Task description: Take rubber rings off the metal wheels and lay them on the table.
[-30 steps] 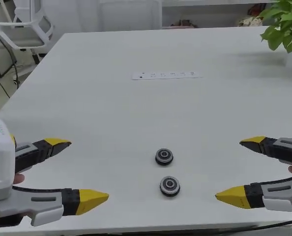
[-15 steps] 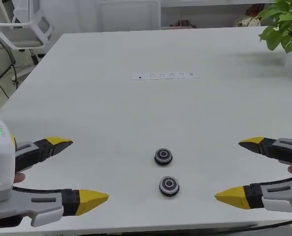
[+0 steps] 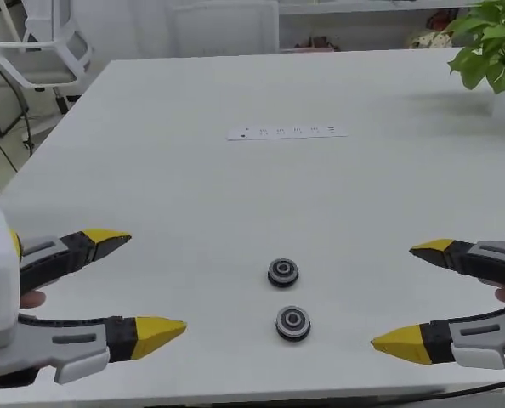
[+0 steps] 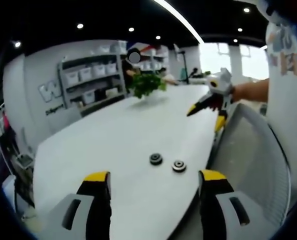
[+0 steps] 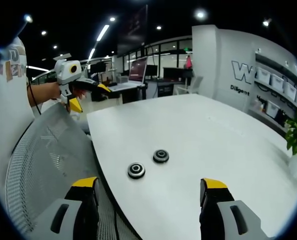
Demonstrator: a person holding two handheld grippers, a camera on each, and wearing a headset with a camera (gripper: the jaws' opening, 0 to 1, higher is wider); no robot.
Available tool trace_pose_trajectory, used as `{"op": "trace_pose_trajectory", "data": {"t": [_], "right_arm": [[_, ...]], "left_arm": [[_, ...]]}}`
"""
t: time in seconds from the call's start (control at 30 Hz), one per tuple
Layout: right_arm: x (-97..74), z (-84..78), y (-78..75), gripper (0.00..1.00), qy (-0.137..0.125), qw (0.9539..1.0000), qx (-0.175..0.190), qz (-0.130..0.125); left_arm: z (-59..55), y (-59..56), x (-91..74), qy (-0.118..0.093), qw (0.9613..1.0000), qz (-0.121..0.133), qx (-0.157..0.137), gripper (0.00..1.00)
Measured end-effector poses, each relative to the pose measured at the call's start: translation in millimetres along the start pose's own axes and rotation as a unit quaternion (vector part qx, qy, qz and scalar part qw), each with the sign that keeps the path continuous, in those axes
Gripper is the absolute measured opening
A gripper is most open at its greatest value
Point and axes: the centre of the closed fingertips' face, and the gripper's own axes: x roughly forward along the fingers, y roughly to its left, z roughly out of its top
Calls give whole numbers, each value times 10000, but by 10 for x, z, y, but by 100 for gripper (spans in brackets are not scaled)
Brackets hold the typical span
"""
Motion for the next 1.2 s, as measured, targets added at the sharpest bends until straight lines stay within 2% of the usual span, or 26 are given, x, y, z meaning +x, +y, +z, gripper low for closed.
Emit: {"op": "trace_pose_trajectory", "data": {"t": [0.17, 0.4, 1.03, 1.2], "right_arm": [[7, 24, -7, 81, -28, 10000, -48, 13], [24, 53, -23, 79, -86, 9999, -69, 42], [243, 66, -43, 72, -28, 9992, -252, 314], [288, 36, -56, 70, 58, 9986, -340, 393]], "left_arm": [[-56, 22, 9, 108, 9999, 37, -59, 74], [-111, -15, 53, 201, 9997, -60, -144, 75], [-140, -47, 331, 475, 9980, -419, 14, 72], [-159, -47, 400, 539, 9972, -511, 65, 71]]}}
